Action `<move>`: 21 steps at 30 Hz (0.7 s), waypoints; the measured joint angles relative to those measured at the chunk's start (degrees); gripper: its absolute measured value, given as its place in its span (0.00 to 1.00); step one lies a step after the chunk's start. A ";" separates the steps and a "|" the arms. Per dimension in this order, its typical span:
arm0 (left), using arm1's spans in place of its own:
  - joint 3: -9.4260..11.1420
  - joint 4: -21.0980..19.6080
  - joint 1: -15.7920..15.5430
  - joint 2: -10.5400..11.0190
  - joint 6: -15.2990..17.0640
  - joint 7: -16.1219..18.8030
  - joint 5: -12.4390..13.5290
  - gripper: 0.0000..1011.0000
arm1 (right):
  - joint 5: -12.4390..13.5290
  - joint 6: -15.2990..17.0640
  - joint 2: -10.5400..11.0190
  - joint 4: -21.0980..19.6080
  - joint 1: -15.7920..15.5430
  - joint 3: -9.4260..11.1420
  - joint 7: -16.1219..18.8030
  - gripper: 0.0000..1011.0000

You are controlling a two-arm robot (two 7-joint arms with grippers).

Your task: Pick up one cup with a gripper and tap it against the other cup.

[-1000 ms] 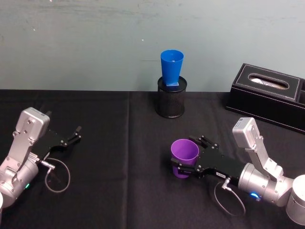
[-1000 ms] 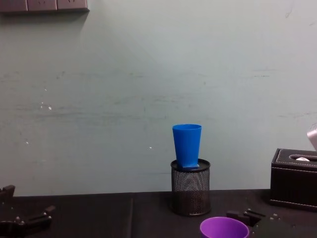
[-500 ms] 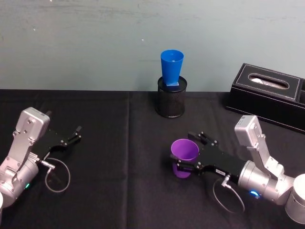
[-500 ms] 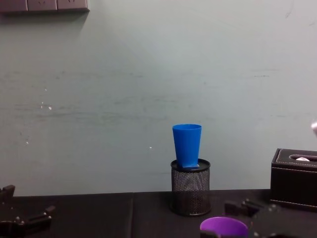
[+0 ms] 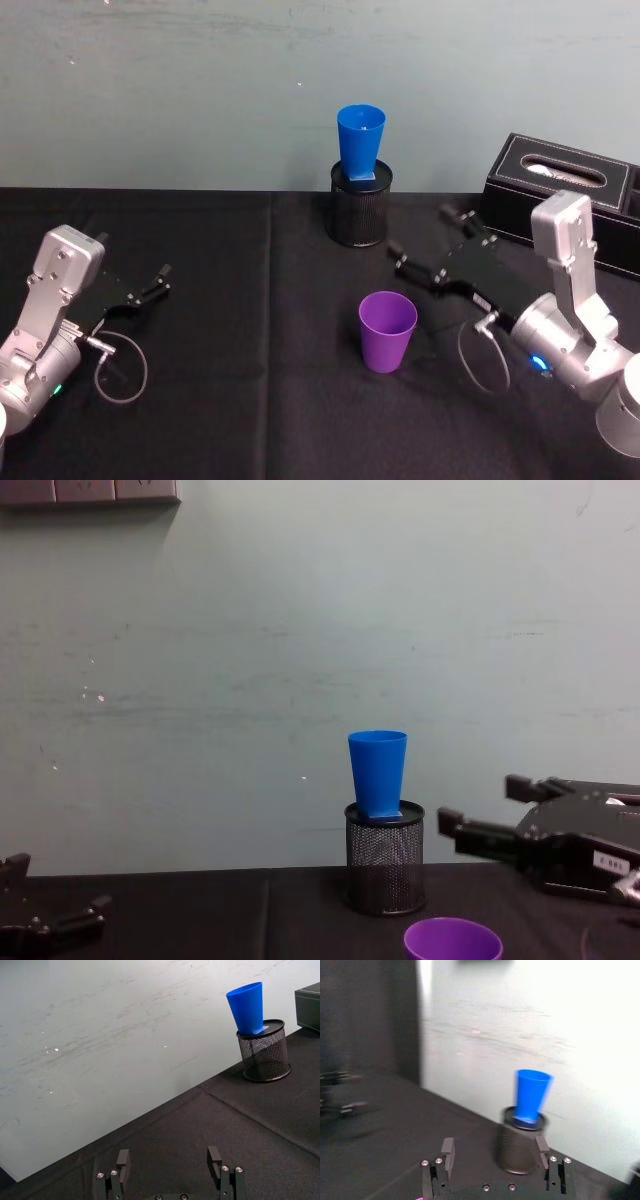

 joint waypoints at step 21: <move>0.00 0.00 0.00 0.00 0.00 0.00 0.00 1.00 | -10.28 15.85 -10.37 0.62 -1.75 5.61 -24.82 0.99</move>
